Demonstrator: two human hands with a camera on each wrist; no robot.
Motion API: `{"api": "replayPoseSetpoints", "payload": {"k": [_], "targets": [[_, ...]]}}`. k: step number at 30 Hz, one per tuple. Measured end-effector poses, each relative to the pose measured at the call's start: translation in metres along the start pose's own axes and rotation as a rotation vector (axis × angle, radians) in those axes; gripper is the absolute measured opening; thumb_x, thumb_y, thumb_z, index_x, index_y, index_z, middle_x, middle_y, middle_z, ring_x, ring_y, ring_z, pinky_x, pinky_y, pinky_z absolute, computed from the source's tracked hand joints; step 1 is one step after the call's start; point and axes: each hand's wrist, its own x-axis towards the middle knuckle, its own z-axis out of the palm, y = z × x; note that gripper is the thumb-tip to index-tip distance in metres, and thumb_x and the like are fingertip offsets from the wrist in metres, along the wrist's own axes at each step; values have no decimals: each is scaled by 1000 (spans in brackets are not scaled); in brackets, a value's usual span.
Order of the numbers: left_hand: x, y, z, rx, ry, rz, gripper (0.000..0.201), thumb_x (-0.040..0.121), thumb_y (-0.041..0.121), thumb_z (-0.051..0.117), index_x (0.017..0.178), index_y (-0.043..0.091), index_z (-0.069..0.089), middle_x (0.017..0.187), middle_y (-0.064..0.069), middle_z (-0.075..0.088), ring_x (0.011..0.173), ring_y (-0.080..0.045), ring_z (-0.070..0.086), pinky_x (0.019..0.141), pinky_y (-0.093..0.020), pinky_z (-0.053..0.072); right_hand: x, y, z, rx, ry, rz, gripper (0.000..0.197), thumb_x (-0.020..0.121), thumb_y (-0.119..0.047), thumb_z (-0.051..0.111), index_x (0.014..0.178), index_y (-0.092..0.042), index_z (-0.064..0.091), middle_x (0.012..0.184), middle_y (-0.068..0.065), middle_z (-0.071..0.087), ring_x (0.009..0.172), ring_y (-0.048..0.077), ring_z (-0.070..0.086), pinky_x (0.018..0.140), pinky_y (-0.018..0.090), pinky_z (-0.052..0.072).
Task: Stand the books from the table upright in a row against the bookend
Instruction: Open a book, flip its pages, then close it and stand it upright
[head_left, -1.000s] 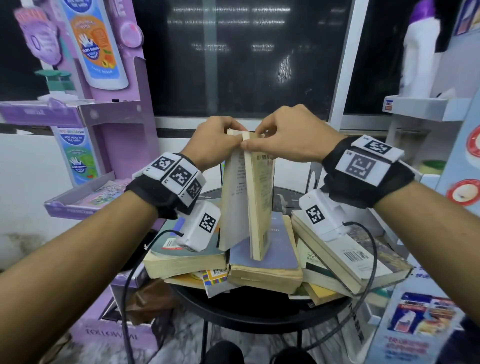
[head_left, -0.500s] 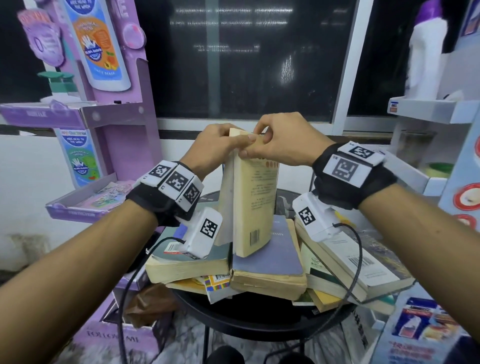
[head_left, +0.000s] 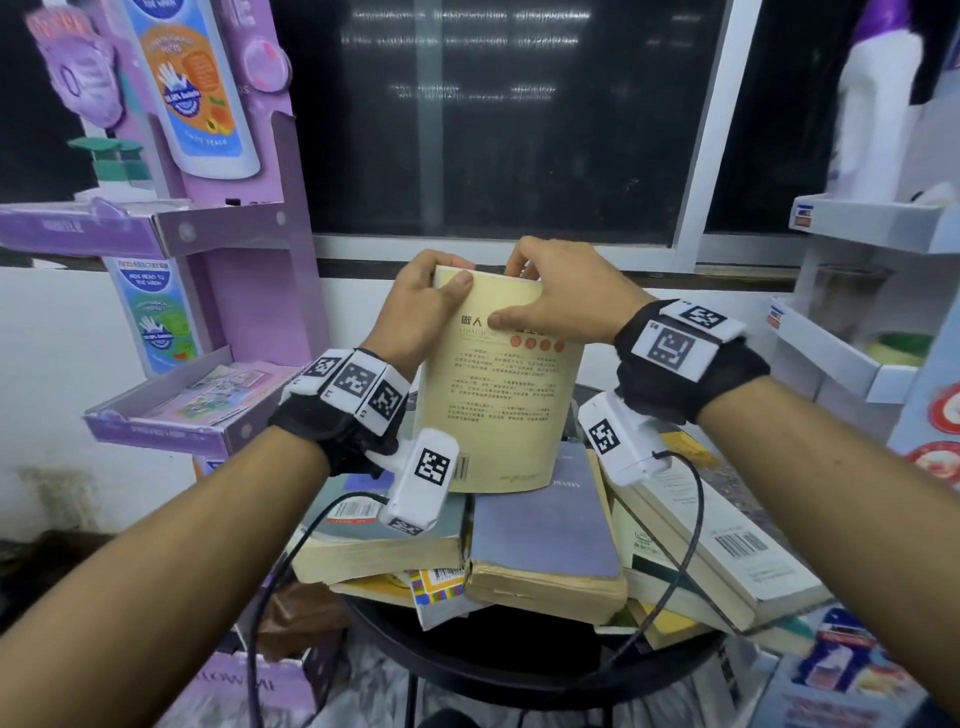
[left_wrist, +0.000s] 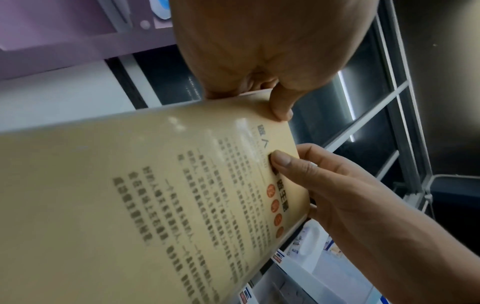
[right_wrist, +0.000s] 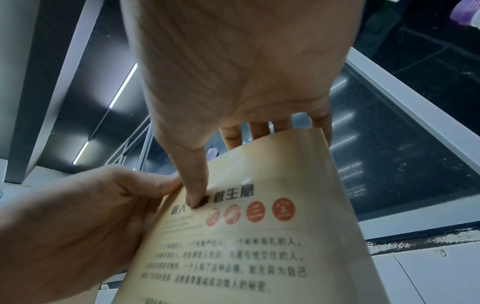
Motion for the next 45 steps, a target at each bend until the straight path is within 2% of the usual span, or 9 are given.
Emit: {"api": "replayPoseSetpoints", "payload": {"k": [7, 11, 14, 18, 25, 29, 33, 39, 45], "targets": [[12, -13, -7, -201, -37, -32, 8, 96, 12, 52, 94, 14, 60, 86, -5, 64, 70, -18, 65, 61, -29, 54, 7, 6, -4, -11, -118, -35, 37, 77, -46, 71, 105, -30, 54, 95, -10, 62, 81, 9, 58, 77, 36, 55], [16, -18, -12, -258, -139, 4, 11, 97, 10, 49, 98, 13, 60, 87, -8, 62, 73, -18, 63, 62, -28, 54, 10, 6, -14, -13, -157, -95, 36, 77, -45, 74, 106, -32, 58, 83, -22, 56, 71, -3, 55, 67, 20, 48], [22, -20, -15, -298, -206, 9, 11, 97, 10, 49, 99, 12, 60, 89, -9, 61, 77, -20, 61, 65, -29, 54, 13, 6, -17, 3, -214, -130, 40, 78, -43, 74, 112, -34, 55, 88, -22, 56, 72, -5, 54, 62, 13, 42], [31, -27, -17, -350, -210, 10, 11, 95, 11, 49, 97, 13, 60, 88, -7, 59, 74, -19, 58, 66, -29, 51, 17, 14, -13, 82, -300, -122, 53, 79, -38, 75, 122, -41, 45, 105, -12, 64, 82, 3, 65, 70, 28, 59], [46, -29, -12, -79, -200, -19, 17, 102, 15, 40, 104, 18, 56, 88, 1, 61, 75, -12, 57, 69, -26, 49, 25, 15, -4, 90, -256, -162, 68, 84, -34, 71, 141, -42, 36, 115, -12, 58, 82, 4, 60, 60, 15, 51], [54, -30, -13, 77, -176, -18, 22, 102, 21, 42, 120, 17, 54, 106, 1, 60, 90, -10, 58, 80, -27, 48, 30, 19, 0, 94, -206, -172, 62, 85, -28, 70, 140, -37, 43, 110, -13, 57, 84, 6, 58, 59, 10, 44], [62, -34, -19, 111, -158, -40, 23, 97, 22, 52, 119, 17, 57, 113, 2, 62, 105, -11, 60, 87, -31, 49, 33, 26, 0, 107, -180, -142, 56, 85, -25, 70, 135, -35, 48, 109, -13, 55, 84, 6, 57, 58, 11, 43], [81, -56, -23, 237, -51, -84, 18, 92, 18, 57, 109, 23, 62, 117, 5, 64, 111, -14, 57, 93, -30, 43, 42, 43, -5, 75, -156, -70, 52, 86, -20, 68, 134, -28, 51, 118, -8, 62, 90, 10, 59, 64, 19, 49], [99, -83, -19, 321, -8, -184, 26, 90, 22, 58, 116, 21, 61, 123, 0, 61, 116, -22, 54, 102, -40, 41, 56, 59, 3, 51, -104, 58, 50, 87, -17, 64, 135, -23, 49, 117, 3, 64, 95, 18, 58, 59, 31, 56]]}}
